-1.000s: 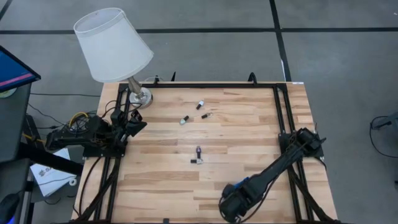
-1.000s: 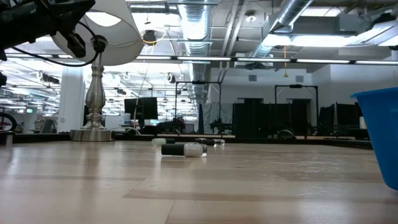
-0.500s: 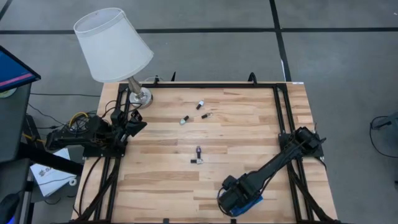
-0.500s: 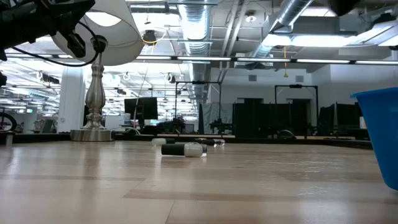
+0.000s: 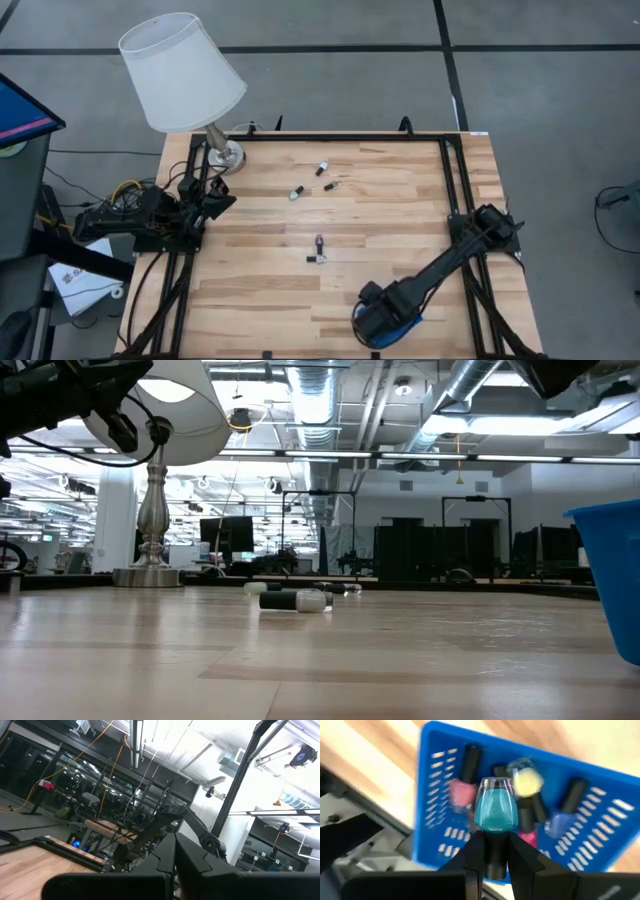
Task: Pick & Place Nail Polish
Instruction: Put the light blue nail polish into the blue bin
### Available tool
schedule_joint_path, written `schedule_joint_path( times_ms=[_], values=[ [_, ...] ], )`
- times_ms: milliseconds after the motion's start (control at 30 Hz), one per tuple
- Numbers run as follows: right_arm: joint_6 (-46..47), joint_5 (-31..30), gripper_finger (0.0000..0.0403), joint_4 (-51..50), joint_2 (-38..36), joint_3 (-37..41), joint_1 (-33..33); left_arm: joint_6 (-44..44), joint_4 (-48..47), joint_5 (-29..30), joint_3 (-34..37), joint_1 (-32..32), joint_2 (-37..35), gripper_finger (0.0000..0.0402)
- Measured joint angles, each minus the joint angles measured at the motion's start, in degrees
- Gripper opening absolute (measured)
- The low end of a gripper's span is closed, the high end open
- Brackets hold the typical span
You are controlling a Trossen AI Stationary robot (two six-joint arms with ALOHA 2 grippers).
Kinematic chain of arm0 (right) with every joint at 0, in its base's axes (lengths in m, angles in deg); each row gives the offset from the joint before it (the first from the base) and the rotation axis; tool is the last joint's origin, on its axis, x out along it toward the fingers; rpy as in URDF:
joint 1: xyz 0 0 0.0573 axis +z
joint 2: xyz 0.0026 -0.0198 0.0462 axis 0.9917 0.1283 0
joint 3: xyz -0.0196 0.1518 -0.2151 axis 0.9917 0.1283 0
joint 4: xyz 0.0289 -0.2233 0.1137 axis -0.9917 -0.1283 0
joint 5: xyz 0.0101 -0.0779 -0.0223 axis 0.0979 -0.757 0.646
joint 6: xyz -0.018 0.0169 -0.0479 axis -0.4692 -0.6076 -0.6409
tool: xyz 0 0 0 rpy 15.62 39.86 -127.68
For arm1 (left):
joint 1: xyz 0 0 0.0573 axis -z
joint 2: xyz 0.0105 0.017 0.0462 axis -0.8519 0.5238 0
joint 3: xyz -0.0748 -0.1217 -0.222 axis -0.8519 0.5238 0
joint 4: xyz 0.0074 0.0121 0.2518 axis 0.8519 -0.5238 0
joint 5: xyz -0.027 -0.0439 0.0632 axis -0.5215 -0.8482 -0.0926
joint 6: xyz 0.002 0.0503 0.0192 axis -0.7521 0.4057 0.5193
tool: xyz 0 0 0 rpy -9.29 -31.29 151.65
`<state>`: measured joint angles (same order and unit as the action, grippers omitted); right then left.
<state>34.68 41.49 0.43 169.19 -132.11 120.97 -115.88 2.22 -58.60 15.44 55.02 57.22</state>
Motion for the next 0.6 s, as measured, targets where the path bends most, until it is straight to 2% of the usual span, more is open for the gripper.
schedule_joint_path(
  times_ms=[267,600],
  values=[
    [0.8,-0.8,0.0048,-9.2,0.0,0.0,1.1,0.0,0.0,0.0,0.0,0.0,0.0,0.0001],
    [0.2,0.3,0.0048,-0.4,0.0,6.8,1.7,0.0,0.0,0.0,0.0,0.0,0.0,0.0001]
  ],
)
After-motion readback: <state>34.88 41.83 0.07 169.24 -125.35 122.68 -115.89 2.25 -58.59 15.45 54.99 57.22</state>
